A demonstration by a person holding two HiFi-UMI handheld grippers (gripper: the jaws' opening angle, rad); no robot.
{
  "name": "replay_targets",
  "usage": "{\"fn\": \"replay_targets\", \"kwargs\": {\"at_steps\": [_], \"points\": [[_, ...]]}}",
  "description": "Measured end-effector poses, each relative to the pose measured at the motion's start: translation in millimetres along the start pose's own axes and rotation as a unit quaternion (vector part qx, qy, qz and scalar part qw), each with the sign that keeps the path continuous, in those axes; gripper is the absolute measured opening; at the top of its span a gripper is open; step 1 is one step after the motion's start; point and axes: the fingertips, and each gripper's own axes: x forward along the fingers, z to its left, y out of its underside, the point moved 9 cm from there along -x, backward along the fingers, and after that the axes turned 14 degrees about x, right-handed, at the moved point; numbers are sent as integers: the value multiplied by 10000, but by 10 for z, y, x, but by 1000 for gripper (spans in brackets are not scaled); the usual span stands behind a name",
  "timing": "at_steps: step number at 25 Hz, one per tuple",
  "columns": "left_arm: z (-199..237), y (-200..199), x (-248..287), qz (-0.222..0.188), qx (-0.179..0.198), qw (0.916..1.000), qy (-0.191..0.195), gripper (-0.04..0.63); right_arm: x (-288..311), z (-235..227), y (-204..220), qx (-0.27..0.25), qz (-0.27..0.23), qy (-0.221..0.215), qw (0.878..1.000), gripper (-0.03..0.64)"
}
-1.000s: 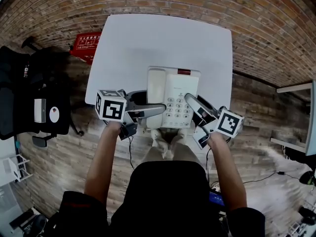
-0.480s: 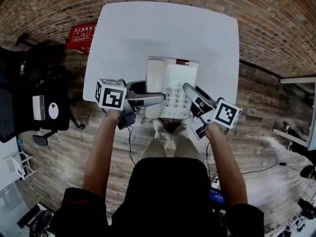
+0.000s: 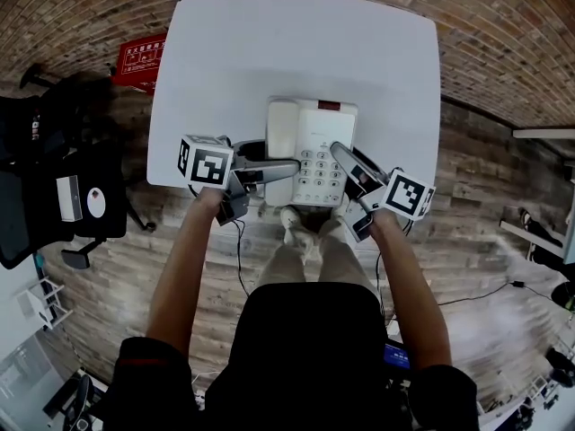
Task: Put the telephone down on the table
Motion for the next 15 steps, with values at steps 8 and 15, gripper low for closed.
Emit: {"fn": "replay_targets", "kwargs": {"at_steps": [8,15], "points": [[234,122,78,137,-151,9998,-29,437,75,-270,10,151,-66,276,9995,235],[401,215,123,225,-98,9996,-120,439,103,-458,48,192,-198,508,9983,236]]}}
